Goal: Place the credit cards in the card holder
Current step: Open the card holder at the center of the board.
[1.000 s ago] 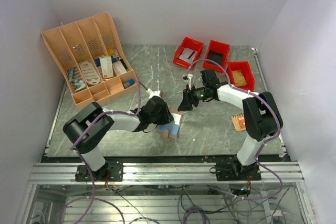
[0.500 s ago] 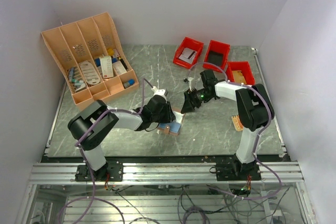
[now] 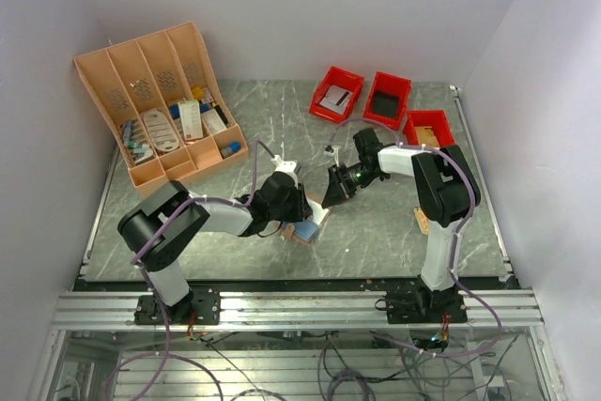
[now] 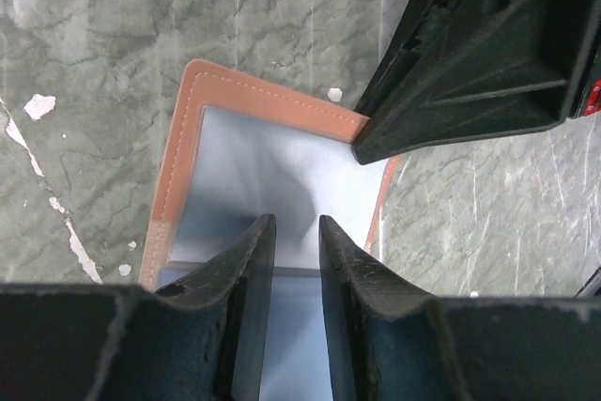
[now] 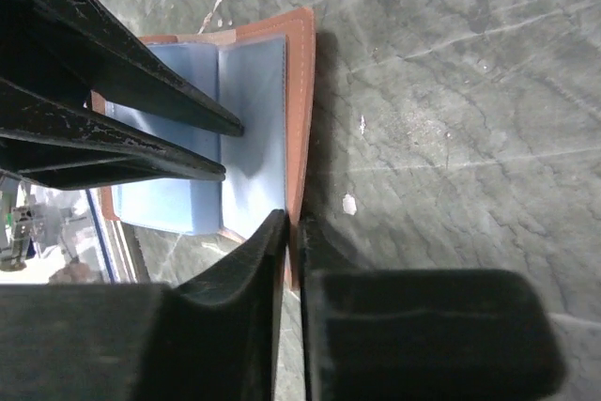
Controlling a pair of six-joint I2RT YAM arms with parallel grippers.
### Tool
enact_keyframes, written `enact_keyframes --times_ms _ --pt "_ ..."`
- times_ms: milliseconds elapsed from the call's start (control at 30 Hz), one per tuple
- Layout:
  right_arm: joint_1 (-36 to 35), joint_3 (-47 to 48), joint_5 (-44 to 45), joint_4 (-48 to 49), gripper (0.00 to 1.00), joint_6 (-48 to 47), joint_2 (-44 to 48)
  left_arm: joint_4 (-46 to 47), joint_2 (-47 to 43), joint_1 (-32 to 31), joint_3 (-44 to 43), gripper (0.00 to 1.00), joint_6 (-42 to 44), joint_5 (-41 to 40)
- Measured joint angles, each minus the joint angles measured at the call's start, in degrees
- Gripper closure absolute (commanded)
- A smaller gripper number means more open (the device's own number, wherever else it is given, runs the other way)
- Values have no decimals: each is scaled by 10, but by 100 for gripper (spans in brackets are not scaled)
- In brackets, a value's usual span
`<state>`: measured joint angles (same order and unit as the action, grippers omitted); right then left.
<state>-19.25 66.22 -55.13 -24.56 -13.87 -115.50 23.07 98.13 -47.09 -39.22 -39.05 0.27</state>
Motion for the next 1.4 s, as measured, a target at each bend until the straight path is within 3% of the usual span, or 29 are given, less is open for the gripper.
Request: enact_keyframes --times_ms 33,100,267,400,600,1000,1200,1400 --pt "0 2 -5 -2 100 2 -5 0 -1 0 0 62 2 0" --pt "0 3 -15 -3 100 12 -12 -3 -8 0 5 61 5 -1" --pt "11 -25 -48 34 100 59 1 -15 -52 0 18 44 6 -10" --pt "39 -87 -53 106 100 126 56 -6 -96 0 24 43 -6 -12" --pt "61 -164 -16 241 100 240 133 30 -90 0 24 55 -44 -9" --pt "86 -317 96 459 100 472 207 12 -27 0 5 61 -92 -23" --pt "79 -323 127 476 100 514 206 -57 0 0 -37 73 -80 -74" --pt "66 -283 161 428 86 486 192 -118 12 0 -74 73 -63 -115"
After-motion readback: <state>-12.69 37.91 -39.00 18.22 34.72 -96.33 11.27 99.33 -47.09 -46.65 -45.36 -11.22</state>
